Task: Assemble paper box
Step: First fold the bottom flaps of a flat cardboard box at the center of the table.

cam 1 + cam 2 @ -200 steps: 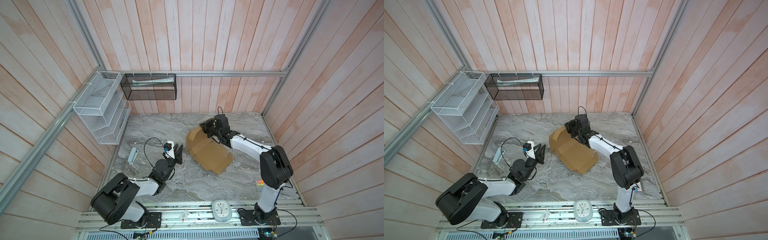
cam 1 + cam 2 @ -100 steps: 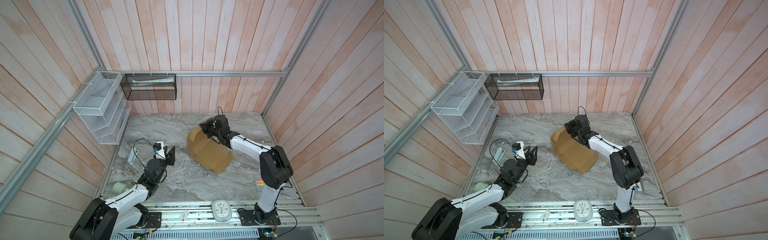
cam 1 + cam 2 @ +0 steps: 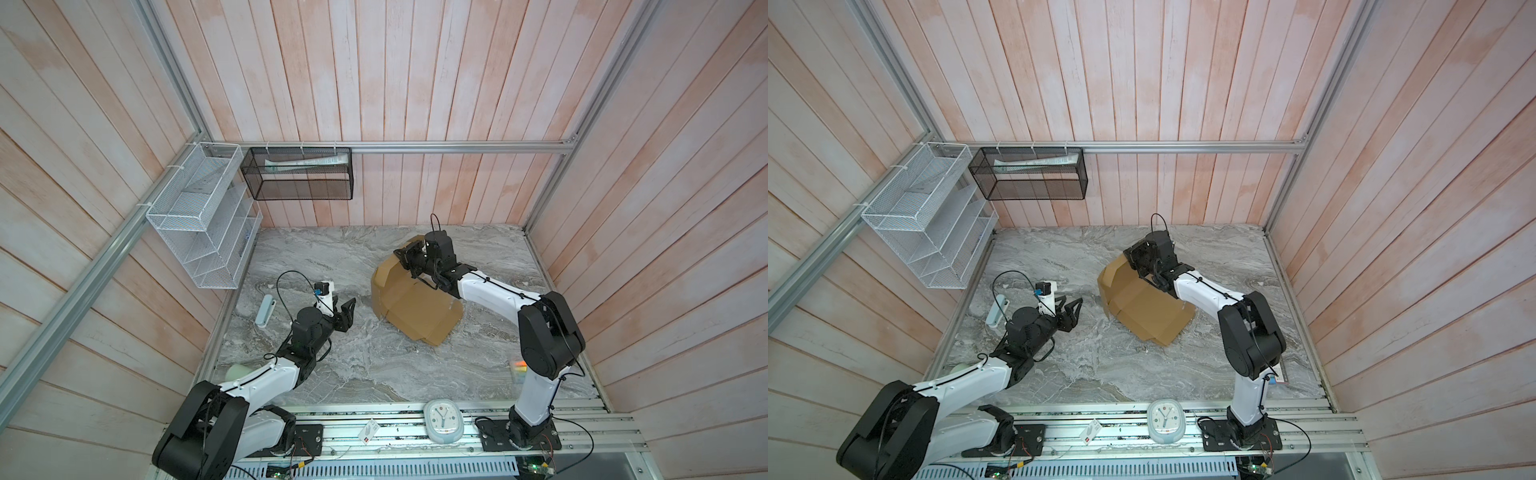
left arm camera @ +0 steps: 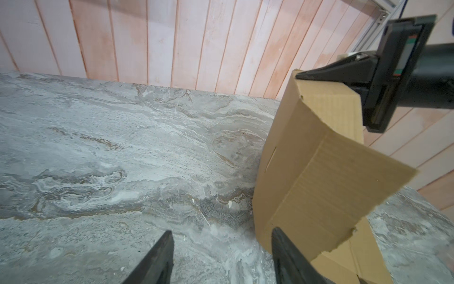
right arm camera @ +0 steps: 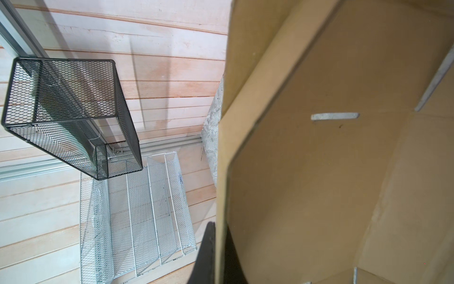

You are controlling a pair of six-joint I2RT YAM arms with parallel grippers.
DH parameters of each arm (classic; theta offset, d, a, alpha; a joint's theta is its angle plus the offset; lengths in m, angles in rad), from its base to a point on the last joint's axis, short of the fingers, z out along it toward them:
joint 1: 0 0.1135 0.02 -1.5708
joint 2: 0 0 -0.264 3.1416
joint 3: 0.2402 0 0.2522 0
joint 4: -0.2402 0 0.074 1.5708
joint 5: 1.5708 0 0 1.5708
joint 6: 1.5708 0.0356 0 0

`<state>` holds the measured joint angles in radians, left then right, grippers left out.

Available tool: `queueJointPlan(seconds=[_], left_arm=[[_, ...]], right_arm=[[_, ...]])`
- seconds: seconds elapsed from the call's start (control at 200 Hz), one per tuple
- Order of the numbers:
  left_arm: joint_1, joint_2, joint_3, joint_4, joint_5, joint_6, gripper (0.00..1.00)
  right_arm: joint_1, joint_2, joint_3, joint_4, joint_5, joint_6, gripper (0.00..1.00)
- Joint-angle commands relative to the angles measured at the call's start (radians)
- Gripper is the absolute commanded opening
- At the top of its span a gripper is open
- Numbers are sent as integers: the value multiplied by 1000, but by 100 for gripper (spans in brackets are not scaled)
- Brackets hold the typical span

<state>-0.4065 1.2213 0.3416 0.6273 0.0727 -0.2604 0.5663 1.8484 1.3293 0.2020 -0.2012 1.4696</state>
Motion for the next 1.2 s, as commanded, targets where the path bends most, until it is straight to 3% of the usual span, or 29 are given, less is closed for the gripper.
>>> queueJointPlan(seconds=[0.0, 0.625, 1.195], left_arm=[[5, 32, 46, -7, 105, 51, 63], [-3, 154, 137, 39, 268, 79, 54], [-50, 242, 209, 26, 255, 95, 48]], right_arm=[[10, -11, 20, -17, -11, -9, 0], [31, 23, 71, -38, -17, -17, 0], [38, 96, 105, -8, -43, -27, 0]])
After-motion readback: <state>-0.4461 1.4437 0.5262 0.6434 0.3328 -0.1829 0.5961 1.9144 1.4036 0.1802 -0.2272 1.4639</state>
